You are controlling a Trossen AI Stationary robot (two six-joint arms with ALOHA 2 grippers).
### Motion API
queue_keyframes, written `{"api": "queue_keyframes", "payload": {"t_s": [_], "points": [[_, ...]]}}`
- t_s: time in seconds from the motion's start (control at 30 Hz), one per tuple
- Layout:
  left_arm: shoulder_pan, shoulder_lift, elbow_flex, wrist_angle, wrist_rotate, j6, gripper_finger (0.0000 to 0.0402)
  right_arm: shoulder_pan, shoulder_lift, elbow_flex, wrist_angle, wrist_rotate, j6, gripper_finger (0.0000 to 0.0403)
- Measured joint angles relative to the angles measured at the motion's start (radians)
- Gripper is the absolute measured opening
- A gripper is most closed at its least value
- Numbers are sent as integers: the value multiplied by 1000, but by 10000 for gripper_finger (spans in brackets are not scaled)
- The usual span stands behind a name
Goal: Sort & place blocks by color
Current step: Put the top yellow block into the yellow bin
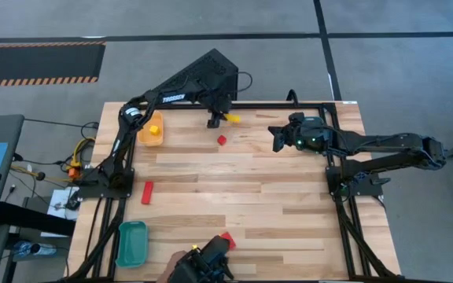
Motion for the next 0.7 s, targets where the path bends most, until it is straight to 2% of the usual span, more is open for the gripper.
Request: {"api": "queue_keyframes", "payload": {"t_s": [0.17, 0.37, 0.57, 0.7], "points": [[13, -67, 12, 18, 24, -66, 78, 2, 1, 0, -104, 24, 28, 5], [66, -126, -13, 21, 127, -230, 76, 3, 2, 0, -122, 47, 15, 5], [93, -213, -128, 8, 98, -300, 73, 19, 2, 0, -203, 51, 14, 5], [84, -317, -260, 83, 61, -341, 73, 64, 2, -2, -228, 71, 20, 5]]}}
